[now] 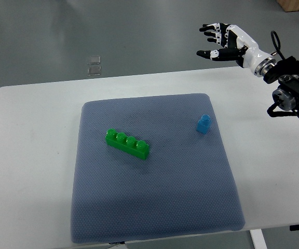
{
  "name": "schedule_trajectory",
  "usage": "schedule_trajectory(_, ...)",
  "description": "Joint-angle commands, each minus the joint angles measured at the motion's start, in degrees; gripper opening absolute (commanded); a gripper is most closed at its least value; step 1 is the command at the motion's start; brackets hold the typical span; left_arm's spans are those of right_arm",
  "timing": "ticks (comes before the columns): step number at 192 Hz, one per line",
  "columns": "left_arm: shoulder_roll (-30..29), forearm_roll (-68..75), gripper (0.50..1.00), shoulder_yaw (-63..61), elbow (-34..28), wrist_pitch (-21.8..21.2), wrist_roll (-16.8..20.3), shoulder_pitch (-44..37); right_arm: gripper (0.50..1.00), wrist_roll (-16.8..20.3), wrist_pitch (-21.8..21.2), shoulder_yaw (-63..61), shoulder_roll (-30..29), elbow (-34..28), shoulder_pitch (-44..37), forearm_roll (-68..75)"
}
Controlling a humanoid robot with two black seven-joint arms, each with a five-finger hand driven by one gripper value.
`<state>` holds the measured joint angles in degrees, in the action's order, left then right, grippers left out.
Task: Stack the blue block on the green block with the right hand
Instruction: 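Move the right hand over the small blue block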
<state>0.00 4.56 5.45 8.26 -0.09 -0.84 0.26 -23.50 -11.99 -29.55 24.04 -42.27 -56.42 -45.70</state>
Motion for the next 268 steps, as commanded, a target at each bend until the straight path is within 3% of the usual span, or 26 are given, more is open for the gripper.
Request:
schedule_trajectory(1, 0.0, 0.0, 1.0, 0.0, 0.0, 0.0, 0.0, 0.0, 0.913, -0.1, -5.0, 1.7, 4.4, -3.8, -3.3, -10.9)
schedule_trajectory(23, 0.0, 0.0, 1.0, 0.0, 0.0, 0.0, 0.0, 0.0, 0.913, -0.3, -9.2, 4.3, 7.3, -8.0, -5.9, -19.2)
schedule_trajectory(73, 0.0, 0.0, 1.0, 0.0, 0.0, 0.0, 0.0, 0.0, 0.913, -3.5, -9.3, 9.1, 7.8, -12.6, -8.1, -41.9)
schedule_trajectory(118, 0.0, 0.0, 1.0, 0.0, 0.0, 0.0, 0.0, 0.0, 0.913, -3.6, -4.1, 14.9, 7.6, -13.9, -8.1, -51.9)
schedule_trajectory(170, 0.0, 0.0, 1.0, 0.0, 0.0, 0.0, 0.0, 0.0, 0.913, -3.1, -0.8, 18.2, 7.2, -13.4, -7.3, -53.4)
schedule_trajectory(211, 0.0, 0.0, 1.0, 0.0, 0.0, 0.0, 0.0, 0.0, 0.913, -2.8, 4.2, 20.2, 5.9, -10.6, -6.2, -54.9)
schedule_trajectory(268, 0.0, 0.0, 1.0, 0.0, 0.0, 0.0, 0.0, 0.0, 0.913, -2.6, 6.1, 21.3, 4.5, -10.0, -5.0, -56.8)
